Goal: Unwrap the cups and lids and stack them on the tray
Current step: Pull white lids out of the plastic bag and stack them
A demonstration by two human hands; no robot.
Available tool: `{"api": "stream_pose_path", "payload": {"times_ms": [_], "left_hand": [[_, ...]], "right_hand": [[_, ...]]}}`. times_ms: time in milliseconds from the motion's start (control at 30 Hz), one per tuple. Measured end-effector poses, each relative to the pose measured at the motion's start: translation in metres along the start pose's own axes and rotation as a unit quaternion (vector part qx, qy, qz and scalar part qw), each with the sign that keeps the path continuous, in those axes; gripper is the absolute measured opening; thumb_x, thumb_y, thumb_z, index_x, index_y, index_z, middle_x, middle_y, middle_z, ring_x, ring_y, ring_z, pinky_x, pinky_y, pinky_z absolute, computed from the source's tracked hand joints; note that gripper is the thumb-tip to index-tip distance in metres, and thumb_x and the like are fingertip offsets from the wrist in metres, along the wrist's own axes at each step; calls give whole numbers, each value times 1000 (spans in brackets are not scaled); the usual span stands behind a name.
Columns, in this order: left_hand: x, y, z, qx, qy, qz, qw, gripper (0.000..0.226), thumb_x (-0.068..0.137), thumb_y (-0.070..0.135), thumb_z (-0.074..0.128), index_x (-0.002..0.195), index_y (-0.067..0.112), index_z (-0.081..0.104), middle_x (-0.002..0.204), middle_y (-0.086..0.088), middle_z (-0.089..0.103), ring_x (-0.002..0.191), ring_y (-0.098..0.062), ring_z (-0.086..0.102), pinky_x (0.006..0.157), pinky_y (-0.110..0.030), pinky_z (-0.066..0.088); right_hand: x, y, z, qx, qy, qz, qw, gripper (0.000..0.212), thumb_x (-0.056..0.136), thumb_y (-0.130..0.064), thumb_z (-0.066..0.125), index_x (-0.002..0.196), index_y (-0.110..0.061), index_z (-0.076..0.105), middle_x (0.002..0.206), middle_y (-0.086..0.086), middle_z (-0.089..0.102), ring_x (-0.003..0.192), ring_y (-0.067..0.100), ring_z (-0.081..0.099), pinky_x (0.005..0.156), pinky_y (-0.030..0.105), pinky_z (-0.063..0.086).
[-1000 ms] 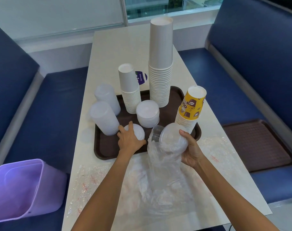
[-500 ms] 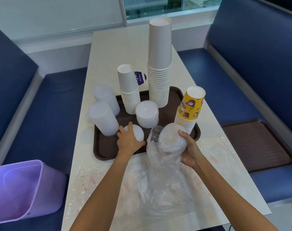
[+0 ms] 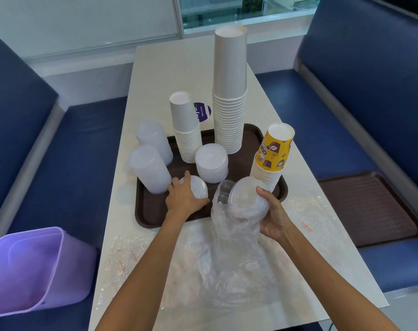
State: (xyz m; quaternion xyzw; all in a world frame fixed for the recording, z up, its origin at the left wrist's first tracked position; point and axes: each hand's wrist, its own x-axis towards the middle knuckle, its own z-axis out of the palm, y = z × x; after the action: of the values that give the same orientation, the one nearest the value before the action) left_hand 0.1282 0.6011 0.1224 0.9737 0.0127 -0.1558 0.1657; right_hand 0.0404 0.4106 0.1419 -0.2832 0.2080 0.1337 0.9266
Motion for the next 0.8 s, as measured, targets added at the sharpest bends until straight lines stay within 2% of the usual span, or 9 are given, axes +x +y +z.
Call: {"api": "stream_pose_path", "payload": {"times_ms": [233, 367, 567, 800], "left_hand": [[1, 0, 3, 18, -15, -1, 1000, 105, 74, 50, 75, 151, 20, 10, 148, -17, 17, 135, -37, 25, 102, -47, 37], [1, 0, 8, 13, -11, -1, 1000, 103, 75, 48, 75, 150, 20, 11, 147, -17, 19, 135, -38, 26, 101, -47, 38], [2, 1, 9, 9, -15, 3, 1000, 103, 74, 45, 76, 149, 20, 11, 145, -18, 19, 133, -38, 26, 100, -47, 38], [-1, 0, 14, -18, 9, -11, 1000, 104, 74, 45, 75, 150, 21, 9, 145, -18, 18, 132, -37, 25, 99, -47, 39]], "right_hand": [[2, -2, -1, 2, 10, -10, 1000, 108, 7, -25, 97, 107, -22, 54, 87, 13, 70, 91, 30, 62, 61, 43, 59], [2, -3, -2, 3, 1, -12, 1000, 108, 8, -25, 96, 106, -21, 54, 78, 10, 73, 87, 29, 63, 60, 42, 59], [2, -3, 0, 9, -11, 3, 1000, 107, 6, -23, 96, 105, -18, 54, 78, 13, 73, 84, 30, 65, 58, 42, 59], [2, -5, 1, 14, 2, -4, 1000, 110, 7, -23, 96, 108, -21, 53, 95, 15, 64, 93, 32, 60, 61, 45, 59]]}}
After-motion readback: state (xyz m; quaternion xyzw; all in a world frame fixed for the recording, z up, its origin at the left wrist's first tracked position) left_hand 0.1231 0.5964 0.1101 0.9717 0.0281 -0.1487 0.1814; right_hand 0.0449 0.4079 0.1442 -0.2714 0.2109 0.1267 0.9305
